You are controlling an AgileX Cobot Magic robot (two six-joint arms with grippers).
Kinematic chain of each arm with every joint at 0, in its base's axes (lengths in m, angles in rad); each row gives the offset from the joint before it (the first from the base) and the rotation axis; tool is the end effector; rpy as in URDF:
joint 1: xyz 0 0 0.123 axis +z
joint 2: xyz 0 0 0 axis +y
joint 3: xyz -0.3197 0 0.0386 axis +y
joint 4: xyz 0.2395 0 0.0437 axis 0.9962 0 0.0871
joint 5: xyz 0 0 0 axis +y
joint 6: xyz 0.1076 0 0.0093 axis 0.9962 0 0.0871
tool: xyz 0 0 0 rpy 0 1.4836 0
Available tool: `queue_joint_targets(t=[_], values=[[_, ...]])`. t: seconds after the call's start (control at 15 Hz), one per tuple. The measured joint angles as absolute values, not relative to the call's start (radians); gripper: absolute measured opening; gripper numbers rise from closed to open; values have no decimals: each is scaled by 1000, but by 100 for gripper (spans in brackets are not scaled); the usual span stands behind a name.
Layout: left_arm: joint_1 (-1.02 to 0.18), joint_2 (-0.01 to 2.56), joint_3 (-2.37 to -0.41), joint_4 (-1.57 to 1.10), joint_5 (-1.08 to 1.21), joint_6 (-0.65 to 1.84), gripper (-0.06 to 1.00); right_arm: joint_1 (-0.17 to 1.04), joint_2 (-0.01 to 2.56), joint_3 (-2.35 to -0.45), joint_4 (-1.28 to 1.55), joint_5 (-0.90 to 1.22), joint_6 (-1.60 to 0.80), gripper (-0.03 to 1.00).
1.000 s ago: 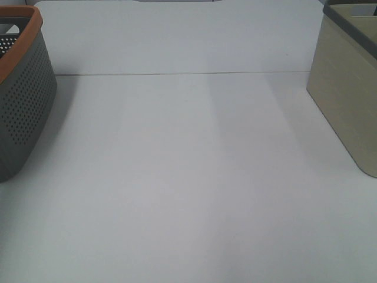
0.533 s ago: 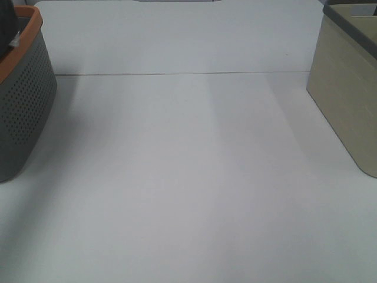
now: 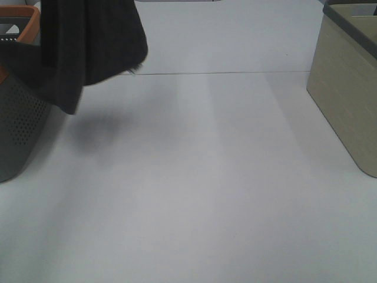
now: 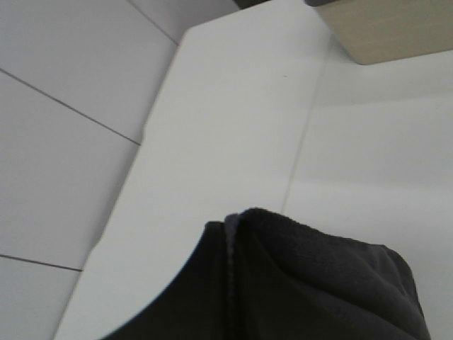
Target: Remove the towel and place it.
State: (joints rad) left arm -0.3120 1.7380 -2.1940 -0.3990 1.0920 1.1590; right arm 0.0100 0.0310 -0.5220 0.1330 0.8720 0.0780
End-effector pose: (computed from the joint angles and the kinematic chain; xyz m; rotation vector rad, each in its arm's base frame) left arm 0.3457 -0.1506 0.5265 1.3876 1.5107 0.0394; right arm -0.0249 0.0107 0.2922 0.0727 1.8628 0.2150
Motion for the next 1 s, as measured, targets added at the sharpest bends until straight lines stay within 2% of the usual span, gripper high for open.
queue_joint_targets(t=[0.2, 0.4, 0.73, 1.0], values=[[-400, 1798, -2194, -381, 1116, 1160, 0, 10, 161, -522, 343, 838, -151, 68], [-437, 1819, -2194, -372, 1126, 1160, 0, 10, 292, -522, 565, 836, -404, 68], [-472, 1844, -2194, -362, 1136, 1162, 0, 10, 523, -522, 900, 761, -865, 68], [-475, 1848, -2194, -362, 1135, 1316, 0, 10, 727, -522, 1177, 742, -1161, 68]])
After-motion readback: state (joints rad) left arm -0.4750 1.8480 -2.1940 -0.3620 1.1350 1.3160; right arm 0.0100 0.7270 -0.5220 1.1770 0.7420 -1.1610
